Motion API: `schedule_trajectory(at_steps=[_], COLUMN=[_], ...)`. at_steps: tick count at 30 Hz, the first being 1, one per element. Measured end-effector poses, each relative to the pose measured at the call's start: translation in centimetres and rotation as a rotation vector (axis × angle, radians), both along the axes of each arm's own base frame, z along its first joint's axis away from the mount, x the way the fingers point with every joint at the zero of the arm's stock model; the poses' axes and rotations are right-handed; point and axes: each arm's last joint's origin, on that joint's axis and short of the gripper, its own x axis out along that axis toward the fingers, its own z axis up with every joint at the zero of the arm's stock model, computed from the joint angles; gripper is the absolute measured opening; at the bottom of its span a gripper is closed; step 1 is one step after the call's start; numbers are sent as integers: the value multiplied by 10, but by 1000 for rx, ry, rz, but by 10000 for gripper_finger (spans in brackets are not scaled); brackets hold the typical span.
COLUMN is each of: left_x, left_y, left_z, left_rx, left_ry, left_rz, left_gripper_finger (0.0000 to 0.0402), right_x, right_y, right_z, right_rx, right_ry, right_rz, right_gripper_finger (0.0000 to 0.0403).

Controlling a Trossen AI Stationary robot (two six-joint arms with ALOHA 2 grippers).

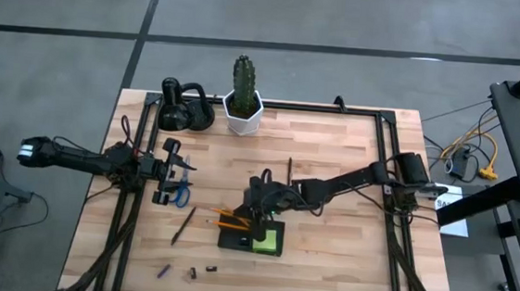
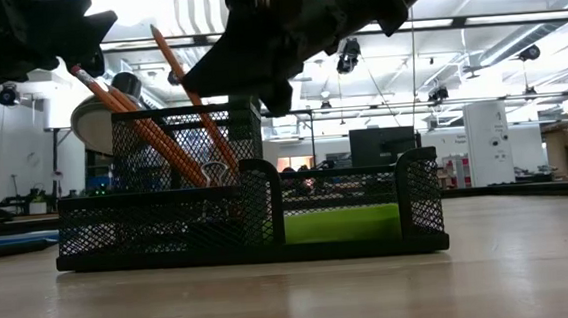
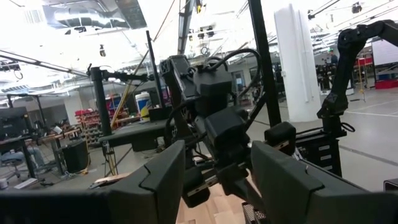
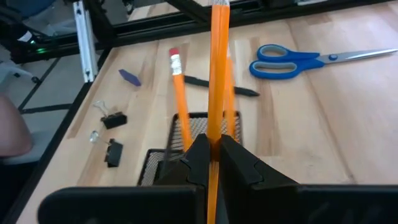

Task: Pick and place office supplies into organizer
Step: Put the yellow pencil into the desk organizer

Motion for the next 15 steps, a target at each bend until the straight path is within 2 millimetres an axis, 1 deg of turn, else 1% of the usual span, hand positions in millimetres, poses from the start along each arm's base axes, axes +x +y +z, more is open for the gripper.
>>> schedule_trajectory(at_steps=[4,7,15], left_x=[0,0,0], left_y=[0,0,0], left_z=[0,0,0], left_rx=[0,0,0], left_ry=[1,0,2], left_rz=[0,0,0], left_gripper_finger=[169,169,169], right_x=[1,1,1], right_y=[-5,-4,-4], right_z=[0,0,0], right_rx=[7,8,2], right_ry=[1,1,0], right_rz=[-2,7,4], right_gripper_finger=[11,15,49])
